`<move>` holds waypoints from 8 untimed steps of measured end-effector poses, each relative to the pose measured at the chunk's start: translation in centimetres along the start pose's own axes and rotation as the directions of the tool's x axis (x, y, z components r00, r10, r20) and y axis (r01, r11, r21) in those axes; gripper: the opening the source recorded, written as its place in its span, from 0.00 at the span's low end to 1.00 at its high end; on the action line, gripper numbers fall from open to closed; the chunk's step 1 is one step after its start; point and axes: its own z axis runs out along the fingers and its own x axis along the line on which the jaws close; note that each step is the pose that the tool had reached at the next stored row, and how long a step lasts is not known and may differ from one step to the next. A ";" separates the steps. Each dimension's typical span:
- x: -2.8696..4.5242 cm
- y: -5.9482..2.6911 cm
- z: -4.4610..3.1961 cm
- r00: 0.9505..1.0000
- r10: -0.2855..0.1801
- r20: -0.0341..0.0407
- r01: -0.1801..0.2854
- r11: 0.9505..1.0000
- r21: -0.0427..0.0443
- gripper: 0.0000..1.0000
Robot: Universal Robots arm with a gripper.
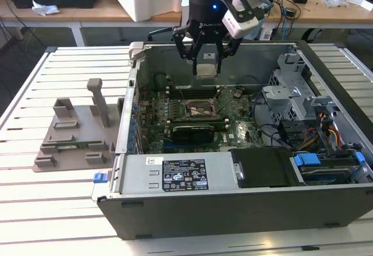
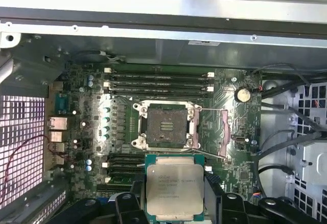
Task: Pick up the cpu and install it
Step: 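Pick up the cpu and move it towards the insertion slot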
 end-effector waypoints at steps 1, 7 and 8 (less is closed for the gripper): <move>-0.05 0.03 0.12 1.000 0.000 0.000 0.000 1.000 0.000 0.54; -0.42 0.31 1.05 1.000 0.000 0.000 0.000 1.000 0.000 0.54; -0.44 0.35 1.15 1.000 0.000 0.000 0.000 1.000 0.000 0.54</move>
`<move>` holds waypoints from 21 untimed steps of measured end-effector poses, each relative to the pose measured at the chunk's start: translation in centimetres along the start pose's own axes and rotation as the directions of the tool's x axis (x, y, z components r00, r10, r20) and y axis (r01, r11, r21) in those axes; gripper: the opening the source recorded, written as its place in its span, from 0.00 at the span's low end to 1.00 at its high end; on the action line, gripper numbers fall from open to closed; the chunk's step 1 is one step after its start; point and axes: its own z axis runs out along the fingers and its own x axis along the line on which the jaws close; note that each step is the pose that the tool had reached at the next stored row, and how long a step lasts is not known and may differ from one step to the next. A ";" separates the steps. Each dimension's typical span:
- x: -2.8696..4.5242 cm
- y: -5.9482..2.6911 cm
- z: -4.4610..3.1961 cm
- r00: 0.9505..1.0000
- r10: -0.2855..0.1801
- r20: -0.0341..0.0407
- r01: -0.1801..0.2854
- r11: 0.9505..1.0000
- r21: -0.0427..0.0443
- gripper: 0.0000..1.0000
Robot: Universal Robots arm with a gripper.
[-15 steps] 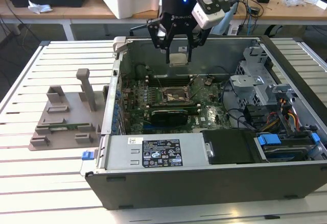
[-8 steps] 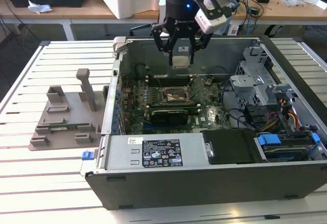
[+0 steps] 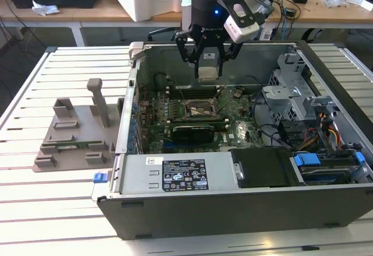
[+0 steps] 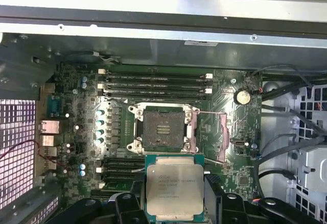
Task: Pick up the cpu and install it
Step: 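Pick up the cpu and move it towards the insertion slot, then place the cpu into insertion slot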
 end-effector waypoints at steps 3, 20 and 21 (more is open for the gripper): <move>-0.07 0.21 0.47 1.000 0.000 0.000 0.000 1.000 0.001 0.54; -0.15 0.50 1.11 1.000 0.026 0.000 -0.026 1.000 0.005 0.54; -0.15 0.50 1.11 0.999 0.040 0.000 -0.040 0.999 0.005 0.54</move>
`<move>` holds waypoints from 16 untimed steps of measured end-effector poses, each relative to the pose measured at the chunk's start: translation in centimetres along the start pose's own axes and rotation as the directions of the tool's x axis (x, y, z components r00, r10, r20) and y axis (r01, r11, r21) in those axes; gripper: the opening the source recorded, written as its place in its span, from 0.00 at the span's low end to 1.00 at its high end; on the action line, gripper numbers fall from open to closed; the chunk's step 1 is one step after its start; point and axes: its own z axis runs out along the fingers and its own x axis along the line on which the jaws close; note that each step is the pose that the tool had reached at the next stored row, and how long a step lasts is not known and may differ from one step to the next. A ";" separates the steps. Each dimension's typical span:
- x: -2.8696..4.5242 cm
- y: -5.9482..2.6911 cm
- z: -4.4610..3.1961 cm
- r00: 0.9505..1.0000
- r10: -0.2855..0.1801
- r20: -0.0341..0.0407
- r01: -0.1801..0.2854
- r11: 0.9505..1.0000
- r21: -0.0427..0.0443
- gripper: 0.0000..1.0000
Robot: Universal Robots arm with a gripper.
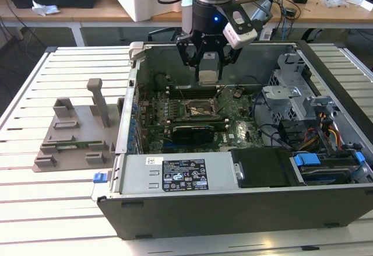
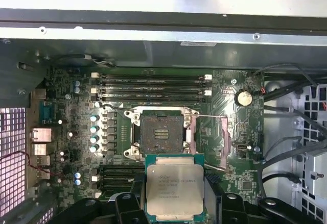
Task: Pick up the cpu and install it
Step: 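Place the cpu into insertion slot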
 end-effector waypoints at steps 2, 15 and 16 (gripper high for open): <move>0.00 0.00 0.00 0.999 0.036 0.000 -0.036 0.999 0.001 0.54; -0.01 0.00 0.01 0.981 0.192 0.001 -0.192 0.981 0.005 0.54; -0.01 0.00 0.01 0.980 0.198 0.001 -0.198 0.980 0.005 0.54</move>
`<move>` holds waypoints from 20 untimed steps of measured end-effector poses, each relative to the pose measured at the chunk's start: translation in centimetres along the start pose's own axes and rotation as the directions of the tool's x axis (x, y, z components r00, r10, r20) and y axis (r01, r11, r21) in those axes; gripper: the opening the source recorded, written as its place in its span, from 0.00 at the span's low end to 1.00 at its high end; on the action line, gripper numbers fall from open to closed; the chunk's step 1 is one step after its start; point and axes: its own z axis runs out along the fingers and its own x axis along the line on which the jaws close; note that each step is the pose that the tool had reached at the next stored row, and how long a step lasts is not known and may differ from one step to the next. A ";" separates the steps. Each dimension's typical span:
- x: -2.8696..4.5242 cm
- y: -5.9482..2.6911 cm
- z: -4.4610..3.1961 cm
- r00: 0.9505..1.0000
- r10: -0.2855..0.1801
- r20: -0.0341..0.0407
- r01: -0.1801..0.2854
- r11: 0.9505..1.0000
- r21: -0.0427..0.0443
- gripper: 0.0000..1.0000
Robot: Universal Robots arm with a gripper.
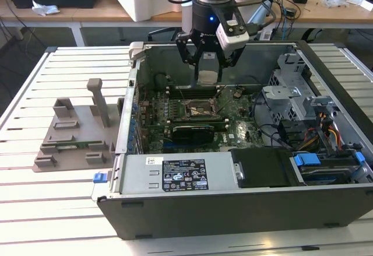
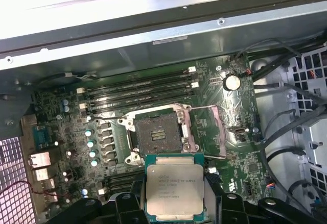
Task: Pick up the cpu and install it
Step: 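Place the cpu into insertion slot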
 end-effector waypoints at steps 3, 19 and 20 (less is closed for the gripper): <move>0.00 0.00 0.00 1.000 0.024 0.000 -0.024 1.000 0.001 0.54; 0.00 0.00 0.00 0.986 0.168 0.000 -0.168 0.986 0.004 0.54; 0.00 0.00 0.00 0.985 0.175 0.000 -0.175 0.985 0.005 0.54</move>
